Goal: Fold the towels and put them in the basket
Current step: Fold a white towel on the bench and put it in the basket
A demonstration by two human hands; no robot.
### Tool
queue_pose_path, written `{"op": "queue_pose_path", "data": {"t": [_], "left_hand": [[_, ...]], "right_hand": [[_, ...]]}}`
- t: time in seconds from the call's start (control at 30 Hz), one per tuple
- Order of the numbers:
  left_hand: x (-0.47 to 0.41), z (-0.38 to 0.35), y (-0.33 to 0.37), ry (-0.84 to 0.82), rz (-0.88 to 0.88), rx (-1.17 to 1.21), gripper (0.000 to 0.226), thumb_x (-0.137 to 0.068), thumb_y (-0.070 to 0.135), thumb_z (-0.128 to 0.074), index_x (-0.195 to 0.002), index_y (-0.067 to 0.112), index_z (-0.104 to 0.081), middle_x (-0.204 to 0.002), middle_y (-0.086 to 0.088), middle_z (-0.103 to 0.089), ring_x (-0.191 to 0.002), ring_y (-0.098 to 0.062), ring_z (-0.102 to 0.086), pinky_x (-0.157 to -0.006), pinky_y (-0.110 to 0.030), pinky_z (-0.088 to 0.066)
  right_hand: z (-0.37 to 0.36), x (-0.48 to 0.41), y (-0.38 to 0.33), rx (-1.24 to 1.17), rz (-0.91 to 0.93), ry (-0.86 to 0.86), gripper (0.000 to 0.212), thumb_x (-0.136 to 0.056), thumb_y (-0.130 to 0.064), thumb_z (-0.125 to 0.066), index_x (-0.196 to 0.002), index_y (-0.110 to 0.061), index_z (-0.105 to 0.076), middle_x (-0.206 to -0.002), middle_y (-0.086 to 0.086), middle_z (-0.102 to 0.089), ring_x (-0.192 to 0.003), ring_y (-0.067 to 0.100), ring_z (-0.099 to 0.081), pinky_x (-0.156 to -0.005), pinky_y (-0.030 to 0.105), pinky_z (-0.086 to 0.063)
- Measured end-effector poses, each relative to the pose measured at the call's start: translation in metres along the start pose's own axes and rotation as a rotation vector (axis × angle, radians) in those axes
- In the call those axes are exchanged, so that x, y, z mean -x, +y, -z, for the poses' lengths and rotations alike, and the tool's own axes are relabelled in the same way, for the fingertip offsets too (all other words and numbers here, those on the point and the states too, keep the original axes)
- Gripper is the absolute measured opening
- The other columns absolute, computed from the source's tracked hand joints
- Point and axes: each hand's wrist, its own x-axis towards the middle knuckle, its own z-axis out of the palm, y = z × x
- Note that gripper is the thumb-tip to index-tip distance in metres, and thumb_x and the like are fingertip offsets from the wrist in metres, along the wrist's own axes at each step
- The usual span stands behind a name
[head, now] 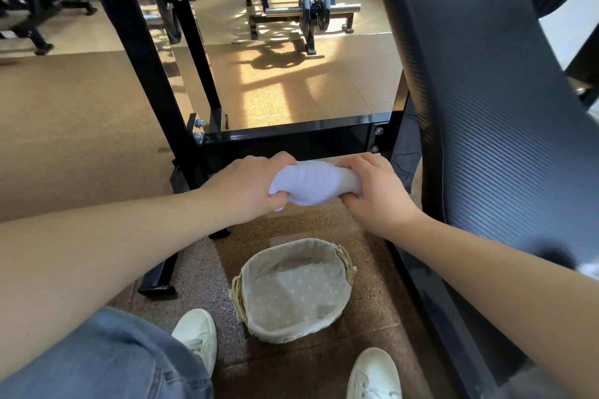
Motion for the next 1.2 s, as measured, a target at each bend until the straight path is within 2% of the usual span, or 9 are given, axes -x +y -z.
{"op": "queue_pose_path", "data": {"t": [0.1, 0.23, 0.4, 0.57, 0.73, 0.83, 0.93, 1.1, 1.2], "left_hand": [[0.002, 0.001, -0.001, 0.084, 0.005, -0.065, 0.058, -0.088, 0.042, -0.061, -0.139, 0.043, -0.034, -0.104, 0.006, -0.049, -0.082, -0.017, -0.054, -0.064, -0.034, -0.049], [-0.001, 0.000, 0.002, 0.294, 0.034, -0.068, 0.058, -0.085, 0.038, -0.071, -0.135, 0.032, -0.042, -0.108, 0.004, -0.036, -0.079, -0.015, -0.048, -0.057, -0.023, -0.039], [-0.004, -0.004, 0.011, 0.295, 0.114, 0.090, 0.041, -0.085, 0.029, -0.070, -0.116, 0.032, -0.043, -0.109, 0.005, -0.042, -0.085, -0.013, -0.053, -0.064, -0.019, -0.037], [-0.009, -0.007, 0.034, 0.094, 0.467, 0.848, 0.057, -0.093, 0.036, -0.065, -0.142, 0.035, -0.038, -0.115, 0.002, -0.061, -0.091, -0.018, -0.073, -0.082, -0.037, -0.062], [-0.008, -0.005, 0.041, 0.053, 0.634, 1.297, 0.087, -0.086, 0.027, -0.080, -0.154, 0.036, -0.027, -0.136, -0.013, -0.054, -0.102, -0.031, -0.072, -0.086, -0.044, -0.062], [-0.008, -0.005, 0.037, 0.066, 0.656, 1.334, 0.100, -0.078, 0.013, -0.085, -0.155, 0.035, -0.025, -0.134, -0.014, -0.054, -0.105, -0.033, -0.070, -0.091, -0.047, -0.060], [-0.008, -0.002, 0.034, 0.058, 0.623, 1.321, 0.103, -0.076, 0.000, -0.082, -0.156, 0.035, -0.027, -0.132, -0.014, -0.057, -0.111, -0.033, -0.066, -0.093, -0.046, -0.057], [-0.007, 0.000, 0.038, 0.019, 0.471, 1.284, 0.104, -0.078, -0.009, -0.077, -0.154, 0.043, -0.028, -0.130, -0.008, -0.059, -0.113, -0.029, -0.066, -0.087, -0.048, -0.059], [-0.006, 0.001, 0.042, 0.010, 0.427, 1.274, 0.100, -0.081, -0.005, -0.077, -0.154, 0.043, -0.028, -0.136, -0.005, -0.056, -0.118, -0.027, -0.063, -0.095, -0.054, -0.056]], "right_hand": [[0.000, -0.001, 0.003, 0.020, 0.036, 0.020, 0.040, -0.085, -0.018, -0.070, -0.124, -0.022, -0.065, -0.116, -0.001, -0.061, -0.110, 0.023, -0.044, -0.093, 0.031, -0.032], [0.001, -0.002, 0.002, 0.024, 0.040, 0.074, 0.037, -0.083, -0.027, -0.073, -0.118, -0.019, -0.066, -0.108, -0.001, -0.061, -0.109, 0.023, -0.049, -0.095, 0.038, -0.041], [-0.006, 0.002, -0.011, 0.012, 0.026, 0.139, 0.033, -0.082, -0.031, -0.072, -0.110, -0.019, -0.060, -0.104, -0.002, -0.053, -0.084, 0.019, -0.054, -0.065, 0.033, -0.046], [-0.013, 0.007, -0.019, -0.018, 0.091, 0.092, 0.042, -0.080, -0.024, -0.073, -0.119, -0.025, -0.056, -0.129, -0.002, -0.048, -0.096, 0.021, -0.058, -0.069, 0.027, -0.042], [-0.022, 0.014, -0.024, -0.104, 0.131, -0.049, 0.050, -0.081, -0.017, -0.078, -0.126, -0.027, -0.058, -0.155, 0.000, -0.040, -0.131, 0.025, -0.051, -0.092, 0.025, -0.043], [-0.018, 0.013, -0.030, -0.294, 0.131, -0.137, 0.046, -0.080, -0.042, -0.080, -0.120, -0.035, -0.058, -0.156, -0.008, -0.035, -0.139, 0.004, -0.036, -0.100, 0.006, -0.028], [-0.016, 0.011, -0.037, -0.524, 0.015, -0.060, 0.030, -0.086, -0.052, -0.070, -0.109, -0.035, -0.060, -0.140, -0.012, -0.049, -0.130, -0.003, -0.045, -0.101, 0.016, -0.038], [-0.013, 0.001, -0.035, -0.818, -0.268, -0.021, 0.047, -0.088, -0.031, -0.078, -0.124, -0.033, -0.048, -0.126, -0.003, -0.058, -0.103, 0.015, -0.065, -0.073, 0.026, -0.056], [-0.012, 0.001, -0.031, -0.864, -0.302, -0.042, 0.049, -0.085, -0.028, -0.081, -0.118, -0.036, -0.046, -0.109, 0.008, -0.069, -0.092, 0.022, -0.068, -0.070, 0.030, -0.059]]}}
